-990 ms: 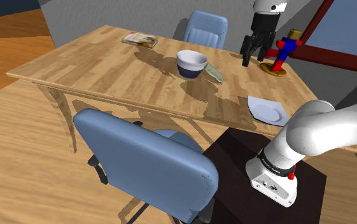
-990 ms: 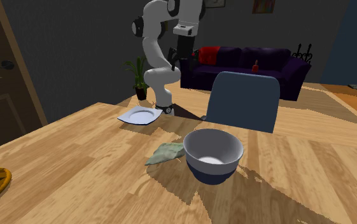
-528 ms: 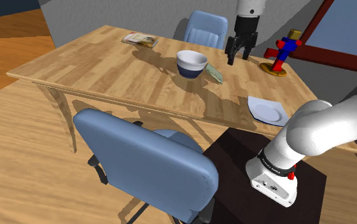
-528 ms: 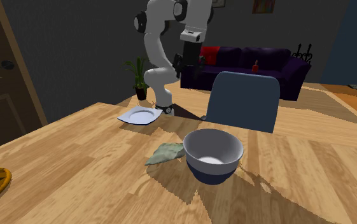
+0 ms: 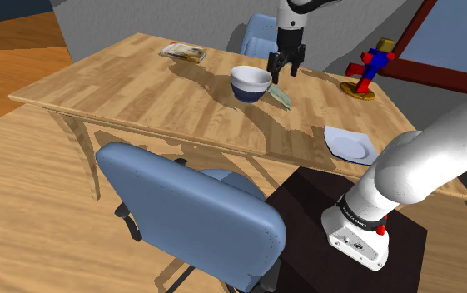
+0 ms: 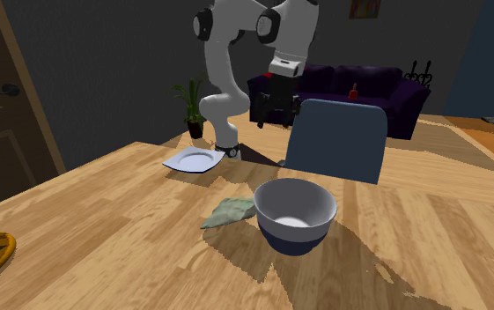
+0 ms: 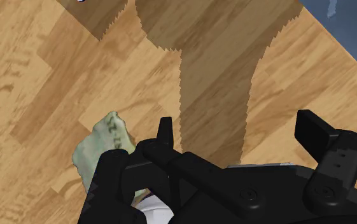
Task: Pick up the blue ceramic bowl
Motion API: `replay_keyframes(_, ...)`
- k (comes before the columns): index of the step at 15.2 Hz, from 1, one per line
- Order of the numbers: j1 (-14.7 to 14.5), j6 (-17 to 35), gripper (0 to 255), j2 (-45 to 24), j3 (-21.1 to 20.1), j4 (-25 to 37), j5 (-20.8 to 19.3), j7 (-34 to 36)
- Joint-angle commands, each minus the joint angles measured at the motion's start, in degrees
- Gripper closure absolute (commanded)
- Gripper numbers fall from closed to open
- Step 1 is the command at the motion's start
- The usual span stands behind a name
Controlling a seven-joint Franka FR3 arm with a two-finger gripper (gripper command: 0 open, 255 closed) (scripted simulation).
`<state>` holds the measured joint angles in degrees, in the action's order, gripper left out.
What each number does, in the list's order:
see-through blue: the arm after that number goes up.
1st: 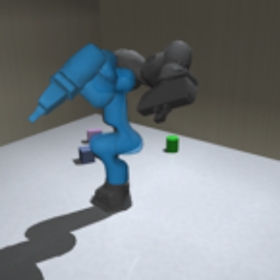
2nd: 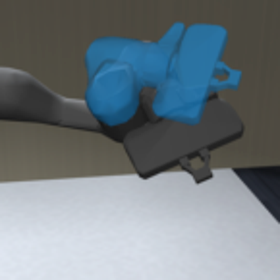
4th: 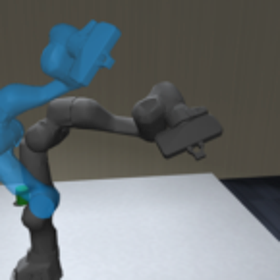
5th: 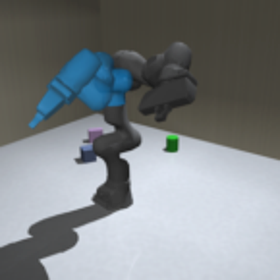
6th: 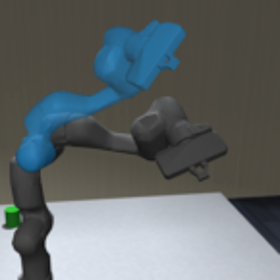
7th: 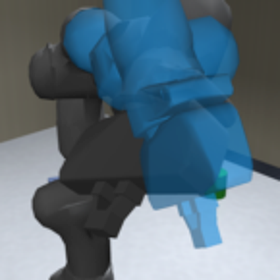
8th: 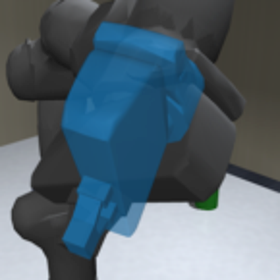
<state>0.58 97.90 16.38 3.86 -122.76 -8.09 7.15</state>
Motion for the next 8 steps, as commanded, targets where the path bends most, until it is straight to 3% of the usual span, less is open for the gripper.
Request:
replay_keyframes(1, -0.06, 1.46, 0, -4.50, 0.01, 3.22, -0.32, -0.19)
replay_keyframes(8, 0.01, 4.63, 0, -19.93, 0.14, 15.95, -1.35, -1.21)
